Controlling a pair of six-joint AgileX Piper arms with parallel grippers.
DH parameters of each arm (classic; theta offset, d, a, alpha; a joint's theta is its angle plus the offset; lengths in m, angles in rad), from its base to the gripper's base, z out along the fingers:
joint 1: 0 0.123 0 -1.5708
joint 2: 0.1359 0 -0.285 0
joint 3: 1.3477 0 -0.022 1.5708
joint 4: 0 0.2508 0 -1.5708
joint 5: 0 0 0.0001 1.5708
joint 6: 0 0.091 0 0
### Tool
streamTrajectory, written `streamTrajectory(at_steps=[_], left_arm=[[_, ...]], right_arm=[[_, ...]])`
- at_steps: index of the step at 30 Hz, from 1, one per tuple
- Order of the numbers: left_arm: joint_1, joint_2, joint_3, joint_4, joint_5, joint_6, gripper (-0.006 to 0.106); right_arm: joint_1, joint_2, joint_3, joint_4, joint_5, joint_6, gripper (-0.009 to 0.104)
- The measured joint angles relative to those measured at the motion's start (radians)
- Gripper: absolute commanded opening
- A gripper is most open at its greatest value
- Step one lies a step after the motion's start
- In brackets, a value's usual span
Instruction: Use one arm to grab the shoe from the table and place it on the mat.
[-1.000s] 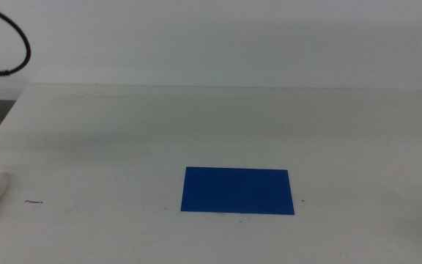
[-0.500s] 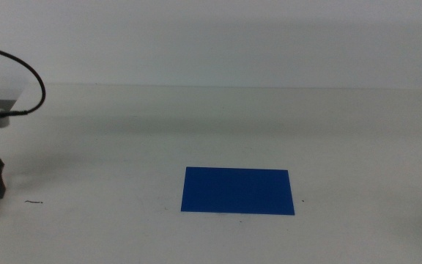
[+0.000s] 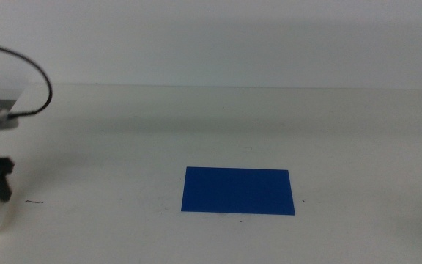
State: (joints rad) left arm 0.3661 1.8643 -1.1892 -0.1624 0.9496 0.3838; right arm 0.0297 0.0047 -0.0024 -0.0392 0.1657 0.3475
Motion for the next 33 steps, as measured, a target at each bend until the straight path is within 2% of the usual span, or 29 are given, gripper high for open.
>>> streamTrajectory(at_steps=[4,12,17,22,26,28,31,33], left_arm=[[-0.135,-0.067,-0.074,0.004,0.069,-0.094,0.017],[-0.621,-0.019,-0.315,0.077,0.247,-0.454,0.017],[-0.865,0.114,-0.49,0.079,0.261,-0.546,0.017],[-0.995,0.256,-0.621,0.079,0.263,-0.571,0.017],[-1.039,0.326,-0.677,0.079,0.267,-0.554,0.017],[-1.043,0.342,-0.687,0.079,0.267,-0.483,0.017],[-1.043,0.343,-0.69,0.079,0.269,-0.239,0.017],[-1.043,0.343,-0.693,0.077,0.269,-0.015,0.017]], right_arm=[[0.0,0.0,0.0,0.0,0.0,0.0,0.079],[0.0,0.0,0.0,0.0,0.0,0.0,0.079],[0.0,0.0,0.0,0.0,0.0,0.0,0.079],[0.0,0.0,0.0,0.0,0.0,0.0,0.079],[0.0,0.0,0.0,0.0,0.0,0.0,0.079],[0.0,0.0,0.0,0.0,0.0,0.0,0.079],[0.0,0.0,0.0,0.0,0.0,0.0,0.079],[0.0,0.0,0.0,0.0,0.0,0.0,0.079]])
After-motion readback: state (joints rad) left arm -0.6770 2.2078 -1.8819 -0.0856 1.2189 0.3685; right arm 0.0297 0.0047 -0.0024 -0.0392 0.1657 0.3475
